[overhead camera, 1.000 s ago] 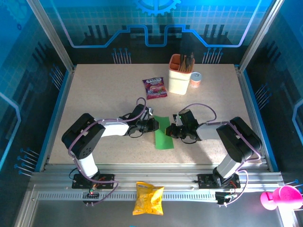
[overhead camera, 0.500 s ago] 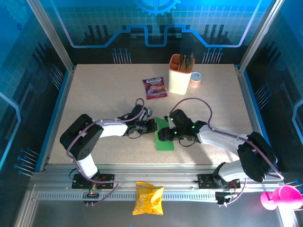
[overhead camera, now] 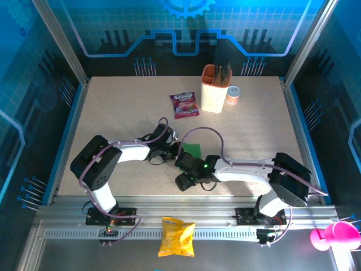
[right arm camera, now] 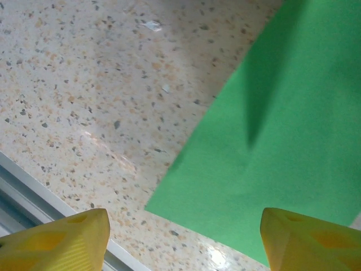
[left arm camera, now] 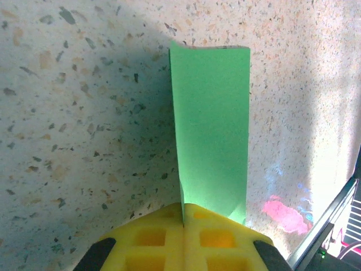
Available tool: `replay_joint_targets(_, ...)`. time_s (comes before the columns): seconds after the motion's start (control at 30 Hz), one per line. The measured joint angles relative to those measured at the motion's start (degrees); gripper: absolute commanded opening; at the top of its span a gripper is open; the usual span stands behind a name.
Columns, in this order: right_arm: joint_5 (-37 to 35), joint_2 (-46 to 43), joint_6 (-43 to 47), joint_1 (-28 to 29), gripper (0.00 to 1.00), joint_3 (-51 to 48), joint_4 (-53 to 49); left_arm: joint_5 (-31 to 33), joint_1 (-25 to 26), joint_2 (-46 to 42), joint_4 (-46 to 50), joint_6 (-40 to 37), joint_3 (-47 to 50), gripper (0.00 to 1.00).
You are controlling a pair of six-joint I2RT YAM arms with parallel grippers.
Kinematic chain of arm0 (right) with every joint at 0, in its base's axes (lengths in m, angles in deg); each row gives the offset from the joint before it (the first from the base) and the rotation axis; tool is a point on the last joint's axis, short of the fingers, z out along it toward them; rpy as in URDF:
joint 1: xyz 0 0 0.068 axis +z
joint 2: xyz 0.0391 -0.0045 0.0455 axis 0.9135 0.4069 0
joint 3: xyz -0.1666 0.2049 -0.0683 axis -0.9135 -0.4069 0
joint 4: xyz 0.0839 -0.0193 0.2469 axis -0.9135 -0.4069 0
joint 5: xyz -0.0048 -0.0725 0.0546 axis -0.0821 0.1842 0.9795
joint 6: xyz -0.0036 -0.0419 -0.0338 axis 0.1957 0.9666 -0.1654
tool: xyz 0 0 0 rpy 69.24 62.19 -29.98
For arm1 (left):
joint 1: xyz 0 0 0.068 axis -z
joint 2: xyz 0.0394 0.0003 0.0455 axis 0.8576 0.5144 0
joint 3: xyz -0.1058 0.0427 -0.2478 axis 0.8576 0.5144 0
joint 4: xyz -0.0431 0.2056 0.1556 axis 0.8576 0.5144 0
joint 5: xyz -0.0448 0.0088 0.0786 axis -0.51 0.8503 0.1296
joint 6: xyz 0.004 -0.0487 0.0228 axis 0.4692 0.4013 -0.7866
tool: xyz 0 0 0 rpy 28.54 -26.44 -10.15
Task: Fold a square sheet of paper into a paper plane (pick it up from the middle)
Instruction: Third fold the triangle at the center of the table.
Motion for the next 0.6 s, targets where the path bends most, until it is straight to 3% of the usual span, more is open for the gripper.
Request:
replay_joint_targets(0.17,-2.8,3.7,0.1,1.1,0.63,3.0,-1.1,-0.2,-0.2,0.0,0.2,0.0,0.0,0.0)
replay_joint_targets(0.6,-5.1,3.8,1.4,0.1,0.0,3.6,-2.9,-0.6,-0.7,0.0,0.2,0.0,0.0,0.0)
